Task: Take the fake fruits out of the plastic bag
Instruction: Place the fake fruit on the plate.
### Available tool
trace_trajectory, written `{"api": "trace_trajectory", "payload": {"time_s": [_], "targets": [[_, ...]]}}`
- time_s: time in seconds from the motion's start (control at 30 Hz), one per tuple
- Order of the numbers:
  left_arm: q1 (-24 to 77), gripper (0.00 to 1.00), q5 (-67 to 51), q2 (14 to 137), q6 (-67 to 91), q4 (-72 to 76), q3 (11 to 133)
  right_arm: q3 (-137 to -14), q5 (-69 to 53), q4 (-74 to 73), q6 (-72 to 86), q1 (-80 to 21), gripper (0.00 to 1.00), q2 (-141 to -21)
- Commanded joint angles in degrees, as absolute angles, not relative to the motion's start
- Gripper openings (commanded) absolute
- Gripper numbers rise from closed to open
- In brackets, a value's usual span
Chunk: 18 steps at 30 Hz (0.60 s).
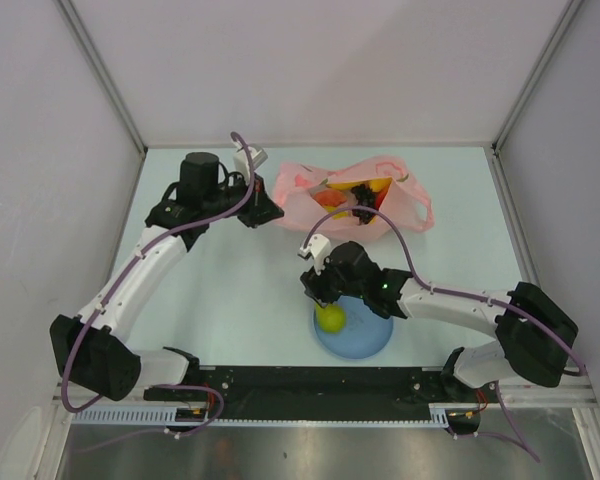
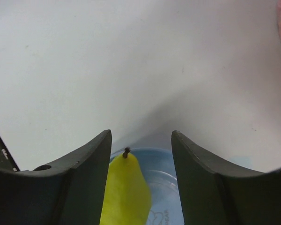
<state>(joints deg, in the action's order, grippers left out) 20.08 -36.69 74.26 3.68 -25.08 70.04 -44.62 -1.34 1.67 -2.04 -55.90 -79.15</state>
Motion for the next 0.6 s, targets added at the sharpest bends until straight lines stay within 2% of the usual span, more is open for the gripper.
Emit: {"api": "trace_trajectory", "payload": {"time_s": [0.0, 0.13, 0.3, 0.33, 0.37, 0.4, 0.47, 0.5, 0.57], "targets": [[19.2, 0.0, -38.7, 71.9, 4.7, -22.9, 69.8, -47.2, -1.8, 3.7, -0.3, -54.9, 0.57, -80.6], [18.8, 0.0, -38.8, 71.9, 4.9, -22.9, 69.6, -47.3, -2.6, 3.0, -0.3, -54.8, 0.55, -81.2], [18.7, 0.0, -39.2, 72.0, 5.3, -22.3, 69.4, -47.2, -4.1, 2.7, 0.8, -54.9, 0.43, -81.4], [18.5, 0.0, -39.2, 72.0, 5.4, -22.2, 69.5, -47.3, -4.1, 2.8, 0.9, -55.0, 0.32, -81.4], [18.5, 0.0, -39.2, 72.0, 5.4, -22.2, 69.5, -47.2, -4.1, 2.8, 0.8, -55.0, 0.29, -81.4], [18.5, 0.0, -39.2, 72.1, 5.4, -22.2, 69.6, -47.3, -4.0, 2.6, 0.7, -55.0, 0.18, -81.2], [18.5, 0.0, -39.2, 72.2, 5.4, -22.2, 69.5, -47.3, -3.8, 2.2, 0.7, -55.0, 0.13, -80.9], [18.5, 0.0, -39.1, 72.2, 5.4, -22.2, 69.5, -47.3, -3.6, 1.9, 0.6, -55.1, 0.03, -80.6], [18.4, 0.0, -39.1, 72.3, 5.4, -22.1, 69.5, -47.3, -2.8, 1.5, 0.5, -55.0, 0.0, -79.5]]}}
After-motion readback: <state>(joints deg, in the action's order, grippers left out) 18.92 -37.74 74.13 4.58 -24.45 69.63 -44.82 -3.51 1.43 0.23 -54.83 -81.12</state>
